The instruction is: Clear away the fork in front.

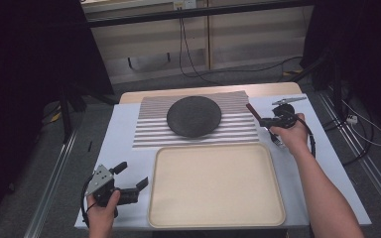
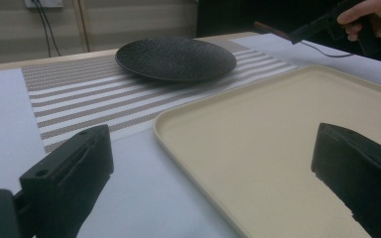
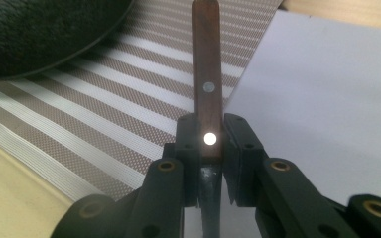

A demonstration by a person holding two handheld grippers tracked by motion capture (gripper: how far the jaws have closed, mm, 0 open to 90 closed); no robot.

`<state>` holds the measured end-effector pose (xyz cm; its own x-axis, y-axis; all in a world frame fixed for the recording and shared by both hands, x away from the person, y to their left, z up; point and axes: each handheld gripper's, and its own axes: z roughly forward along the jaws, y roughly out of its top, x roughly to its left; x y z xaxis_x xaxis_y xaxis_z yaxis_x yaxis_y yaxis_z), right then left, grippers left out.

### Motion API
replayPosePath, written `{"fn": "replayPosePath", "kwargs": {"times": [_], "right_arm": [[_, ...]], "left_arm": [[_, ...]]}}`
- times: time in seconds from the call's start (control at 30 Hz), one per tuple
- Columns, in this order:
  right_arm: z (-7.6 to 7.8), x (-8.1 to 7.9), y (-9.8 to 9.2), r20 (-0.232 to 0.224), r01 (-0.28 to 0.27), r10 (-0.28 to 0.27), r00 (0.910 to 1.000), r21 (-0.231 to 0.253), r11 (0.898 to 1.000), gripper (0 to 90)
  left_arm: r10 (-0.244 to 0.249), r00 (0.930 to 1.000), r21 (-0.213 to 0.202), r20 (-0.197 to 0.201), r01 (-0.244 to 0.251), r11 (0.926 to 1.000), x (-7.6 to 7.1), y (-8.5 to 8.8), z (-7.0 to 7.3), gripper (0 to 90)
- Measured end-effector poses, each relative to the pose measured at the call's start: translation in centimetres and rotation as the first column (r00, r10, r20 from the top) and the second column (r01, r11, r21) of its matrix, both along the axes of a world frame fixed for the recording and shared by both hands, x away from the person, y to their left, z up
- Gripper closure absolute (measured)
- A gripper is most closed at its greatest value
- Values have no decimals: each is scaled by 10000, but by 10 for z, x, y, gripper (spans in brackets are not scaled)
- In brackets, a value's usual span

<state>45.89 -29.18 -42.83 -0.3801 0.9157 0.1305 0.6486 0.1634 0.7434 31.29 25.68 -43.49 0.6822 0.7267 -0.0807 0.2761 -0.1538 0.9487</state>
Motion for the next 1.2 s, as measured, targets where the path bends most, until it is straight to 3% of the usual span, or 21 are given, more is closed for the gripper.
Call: {"fn": "replayPosePath", "kwargs": {"times": [0.1,0.2,0.23,0.4,0.43,0.47,0.5,0.57,0.7,0.77,1.03,1.2], "right_arm": [[10,-11,1,543,-171,144,9984,484,9987,788],[16,-21,5,748,-305,259,9969,617,9976,788],[20,-31,9,1040,-441,328,9940,1076,9932,787],[25,-51,20,1513,-818,588,9867,1508,9852,787],[25,-62,26,1683,-1020,711,9832,1829,9778,787],[25,-62,26,1683,-1020,711,9832,1829,9778,787],[26,-74,34,2065,-1186,817,9750,1733,9777,787],[26,-78,37,2131,-1285,893,9729,1782,9756,787],[21,-104,50,2352,-1664,1174,9648,2006,9654,787],[19,-111,52,2447,-1716,1218,9619,1936,9660,787],[9,-131,53,2521,-1809,1213,9601,2289,9565,787],[6,-134,56,2771,-1727,1051,9551,2321,9572,787]], "left_arm": [[36,10000,-102,-20,-36,9999,0,0,0,29],[38,10000,-155,22,-38,9999,0,-1,2,29],[-17,10000,-185,19,17,9998,0,-1,3,28],[-34,9999,-501,154,42,9987,0,-4,9,28],[-38,9999,-422,97,42,9991,1,-5,9,28],[-38,9999,-422,97,42,9991,1,-5,9,28],[-40,10000,-377,36,41,9993,3,-6,9,28],[-21,10000,-396,-14,21,9992,3,-7,9,28],[-135,9999,-450,-20,134,9989,5,-13,11,28],[-166,9999,-556,-43,163,9983,5,-15,13,28],[-357,9993,-593,-96,351,9976,6,-25,18,28],[-411,9990,-570,-168,400,9976,8,-30,24,28]]}}
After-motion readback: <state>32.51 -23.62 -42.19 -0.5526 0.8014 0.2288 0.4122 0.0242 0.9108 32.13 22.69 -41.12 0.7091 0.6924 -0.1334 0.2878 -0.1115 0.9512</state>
